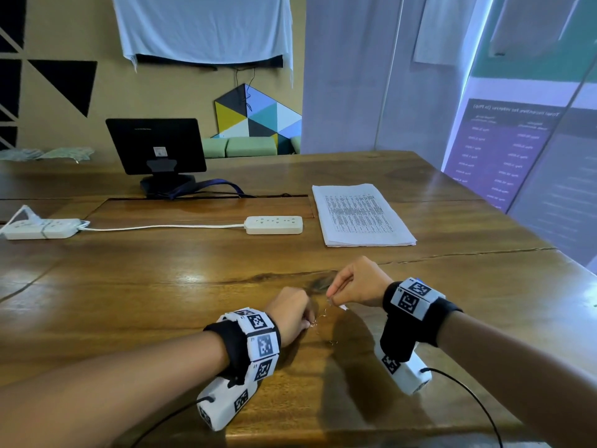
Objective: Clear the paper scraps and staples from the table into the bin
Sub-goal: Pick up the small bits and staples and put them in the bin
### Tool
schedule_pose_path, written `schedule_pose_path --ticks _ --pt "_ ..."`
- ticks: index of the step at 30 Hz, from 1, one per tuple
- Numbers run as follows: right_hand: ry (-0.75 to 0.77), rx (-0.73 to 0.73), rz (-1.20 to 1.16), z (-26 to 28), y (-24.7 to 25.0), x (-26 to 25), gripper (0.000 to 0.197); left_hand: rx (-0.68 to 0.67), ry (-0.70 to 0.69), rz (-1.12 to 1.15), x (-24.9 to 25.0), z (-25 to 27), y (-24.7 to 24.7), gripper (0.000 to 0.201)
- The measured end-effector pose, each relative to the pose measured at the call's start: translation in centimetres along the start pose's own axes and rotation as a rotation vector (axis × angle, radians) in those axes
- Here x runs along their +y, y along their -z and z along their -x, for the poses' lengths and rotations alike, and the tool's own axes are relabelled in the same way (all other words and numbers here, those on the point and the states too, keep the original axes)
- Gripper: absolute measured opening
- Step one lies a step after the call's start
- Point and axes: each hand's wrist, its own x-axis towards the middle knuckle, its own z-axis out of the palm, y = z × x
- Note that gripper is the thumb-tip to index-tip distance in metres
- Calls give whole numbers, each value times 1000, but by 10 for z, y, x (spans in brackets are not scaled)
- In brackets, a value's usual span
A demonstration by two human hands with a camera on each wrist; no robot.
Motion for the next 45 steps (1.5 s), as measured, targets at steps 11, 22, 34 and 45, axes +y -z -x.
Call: schedule_pose_path --ticks 11,22,34,45 --pt "-3 31 14 14 3 2 16 -118 155 55 7 -20 13 10" --pt "-23 63 40 30 8 7 17 -200 137 40 8 -26 12 20" --pt "-36 112 -64 56 23 31 14 -139 144 229 -1 -23 14 14" --pt "-72 253 -239 114 59 59 24 -155 -119 581 68 -23 29 19"
